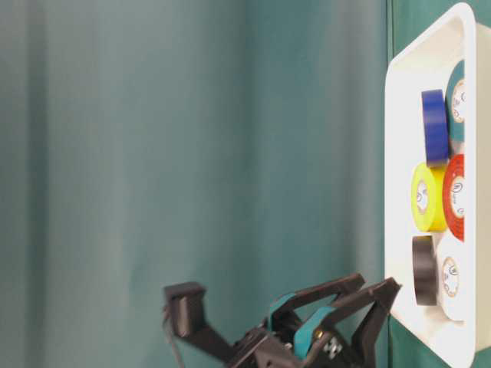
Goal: Put the tape into the white case with the left arm.
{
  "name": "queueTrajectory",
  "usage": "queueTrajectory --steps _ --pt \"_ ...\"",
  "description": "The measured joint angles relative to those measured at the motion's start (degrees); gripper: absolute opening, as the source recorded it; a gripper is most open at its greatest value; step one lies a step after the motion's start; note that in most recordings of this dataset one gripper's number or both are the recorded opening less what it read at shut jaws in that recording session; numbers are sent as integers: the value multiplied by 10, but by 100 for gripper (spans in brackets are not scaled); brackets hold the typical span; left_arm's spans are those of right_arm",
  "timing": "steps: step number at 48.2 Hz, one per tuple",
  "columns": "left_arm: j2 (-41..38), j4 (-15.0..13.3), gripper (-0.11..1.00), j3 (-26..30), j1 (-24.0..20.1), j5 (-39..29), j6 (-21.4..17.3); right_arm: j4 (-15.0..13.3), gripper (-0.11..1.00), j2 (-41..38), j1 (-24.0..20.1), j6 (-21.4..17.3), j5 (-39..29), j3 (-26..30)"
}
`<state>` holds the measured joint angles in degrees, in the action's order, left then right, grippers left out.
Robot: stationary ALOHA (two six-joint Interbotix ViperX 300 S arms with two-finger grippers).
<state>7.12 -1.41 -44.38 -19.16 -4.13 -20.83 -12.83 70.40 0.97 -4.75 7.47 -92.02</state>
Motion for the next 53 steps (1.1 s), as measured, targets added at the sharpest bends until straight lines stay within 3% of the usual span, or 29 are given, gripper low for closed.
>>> queueTrajectory --steps 17,40,53 --pt "63 0 98 -43 96 2 18 0 97 0 0 0 0 0" --pt "79 0 98 -69 221 14 118 0 97 0 0 0 0 0" --pt "79 0 98 -84 245 25 153 0 97 0 0 1 0 0"
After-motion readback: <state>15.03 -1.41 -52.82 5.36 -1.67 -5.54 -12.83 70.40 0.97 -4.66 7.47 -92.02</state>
